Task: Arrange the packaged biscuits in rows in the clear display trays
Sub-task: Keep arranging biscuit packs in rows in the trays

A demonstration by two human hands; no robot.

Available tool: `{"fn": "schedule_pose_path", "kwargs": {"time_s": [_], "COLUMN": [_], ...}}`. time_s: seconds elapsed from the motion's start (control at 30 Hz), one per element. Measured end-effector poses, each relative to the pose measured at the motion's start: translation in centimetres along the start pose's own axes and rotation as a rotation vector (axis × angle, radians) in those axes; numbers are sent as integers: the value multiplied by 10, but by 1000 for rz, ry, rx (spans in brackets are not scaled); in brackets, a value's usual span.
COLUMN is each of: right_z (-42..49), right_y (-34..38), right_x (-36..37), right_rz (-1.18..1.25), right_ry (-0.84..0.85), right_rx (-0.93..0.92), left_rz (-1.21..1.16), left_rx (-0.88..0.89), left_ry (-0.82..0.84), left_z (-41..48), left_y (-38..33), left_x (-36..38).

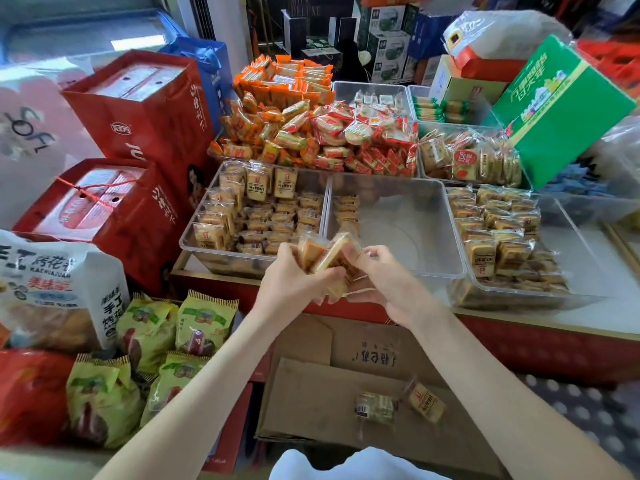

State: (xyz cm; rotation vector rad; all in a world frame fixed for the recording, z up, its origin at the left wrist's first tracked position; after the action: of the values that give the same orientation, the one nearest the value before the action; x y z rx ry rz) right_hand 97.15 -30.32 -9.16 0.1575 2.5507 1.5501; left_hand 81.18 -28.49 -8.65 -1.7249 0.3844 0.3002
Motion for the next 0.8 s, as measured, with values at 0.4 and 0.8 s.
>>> {"fn": "schedule_pose_path", "kwargs": {"time_s": [0.4, 0.8], "right_z": [0, 37], "right_y": [-19, -1], "right_x": [-25, -55], "right_rz": [921, 809], "right_ry": [531, 620], "right_rx": [-3, -131], "left_rz": [-328, -816], "left_rx": [-35, -472], "left_ry": [220, 153], "left_z": [10, 33], "left_y": [8, 21], "left_x": [-11, 0]}}
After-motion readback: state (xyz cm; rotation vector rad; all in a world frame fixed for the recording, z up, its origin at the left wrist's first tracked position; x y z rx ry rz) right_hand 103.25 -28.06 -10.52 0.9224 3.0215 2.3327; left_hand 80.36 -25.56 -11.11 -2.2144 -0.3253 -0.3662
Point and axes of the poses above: each hand's wrist, its own z-axis towards the middle knuckle, its own x-axis out of the palm, y = z × x, the point moved 2 cm from there along z, towards the middle knuckle, and after that the axes turned 7 degrees about -y, right-handed, at the moved point
